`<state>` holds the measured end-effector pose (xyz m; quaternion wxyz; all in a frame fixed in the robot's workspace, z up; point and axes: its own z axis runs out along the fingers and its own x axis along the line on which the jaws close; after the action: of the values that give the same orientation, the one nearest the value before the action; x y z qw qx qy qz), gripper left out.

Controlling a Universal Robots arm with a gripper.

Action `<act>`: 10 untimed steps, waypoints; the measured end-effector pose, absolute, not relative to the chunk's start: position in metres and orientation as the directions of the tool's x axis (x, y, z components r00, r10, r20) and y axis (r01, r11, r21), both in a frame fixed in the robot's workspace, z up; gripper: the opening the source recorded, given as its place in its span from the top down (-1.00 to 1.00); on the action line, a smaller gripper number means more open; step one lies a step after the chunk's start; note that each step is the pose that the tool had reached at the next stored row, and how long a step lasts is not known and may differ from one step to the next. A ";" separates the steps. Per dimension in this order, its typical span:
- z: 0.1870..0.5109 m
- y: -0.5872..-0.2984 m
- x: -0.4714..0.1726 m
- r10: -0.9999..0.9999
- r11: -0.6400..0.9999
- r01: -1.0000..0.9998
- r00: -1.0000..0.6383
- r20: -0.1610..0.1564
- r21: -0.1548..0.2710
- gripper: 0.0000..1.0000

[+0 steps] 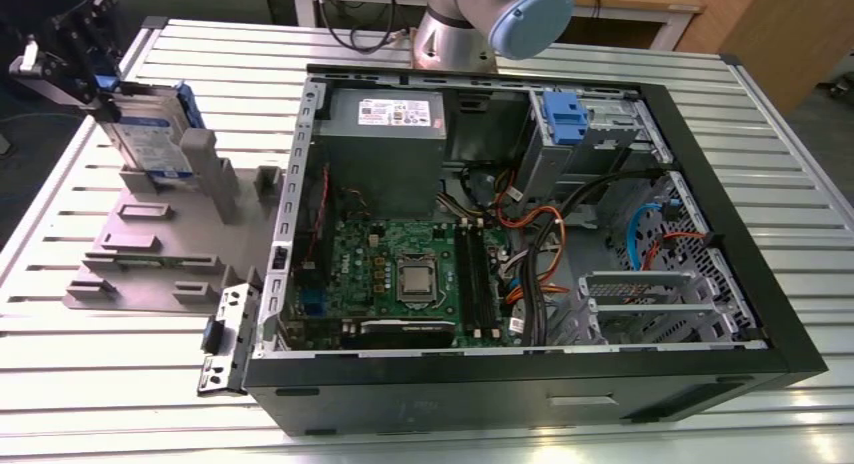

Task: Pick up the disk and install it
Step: 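Pick up the disk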

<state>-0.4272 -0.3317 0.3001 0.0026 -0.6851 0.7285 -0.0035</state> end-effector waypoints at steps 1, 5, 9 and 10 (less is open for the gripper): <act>0.301 -0.332 -0.427 -0.998 0.061 -0.998 -0.061 0.001 -0.009 0.27; 0.304 -0.332 -0.427 -0.998 0.061 -0.998 -0.061 0.001 -0.009 0.27; 0.309 -0.332 -0.427 -0.998 0.061 -0.998 -0.061 0.002 -0.009 0.27; 0.310 -0.332 -0.427 -0.998 0.061 -0.998 -0.061 0.002 -0.009 0.27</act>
<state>-0.4272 -0.3317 0.3097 0.0024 -0.6851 0.7285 -0.0037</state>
